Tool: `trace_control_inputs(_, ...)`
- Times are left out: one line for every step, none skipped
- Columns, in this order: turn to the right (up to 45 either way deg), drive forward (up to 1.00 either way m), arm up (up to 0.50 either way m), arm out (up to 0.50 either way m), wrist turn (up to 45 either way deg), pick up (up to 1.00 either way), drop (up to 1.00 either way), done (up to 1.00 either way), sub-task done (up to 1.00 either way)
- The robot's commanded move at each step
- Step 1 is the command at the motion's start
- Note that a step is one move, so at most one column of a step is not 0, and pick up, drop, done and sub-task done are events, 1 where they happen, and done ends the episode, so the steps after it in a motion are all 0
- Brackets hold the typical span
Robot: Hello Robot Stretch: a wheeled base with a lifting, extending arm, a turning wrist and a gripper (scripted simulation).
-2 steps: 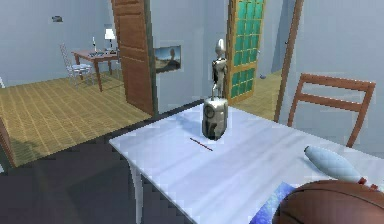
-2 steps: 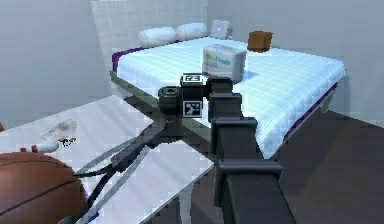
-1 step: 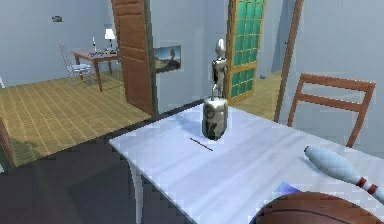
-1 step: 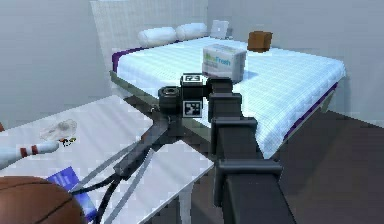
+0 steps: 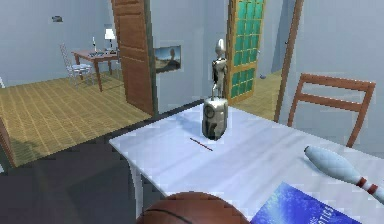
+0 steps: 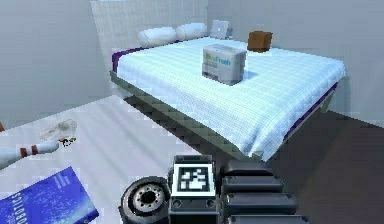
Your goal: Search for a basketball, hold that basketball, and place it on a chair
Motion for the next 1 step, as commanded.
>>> trace_control_inputs(-45.0,0.00,0.00,0.00,0.0,0.00,0.00,0.00,0.00)
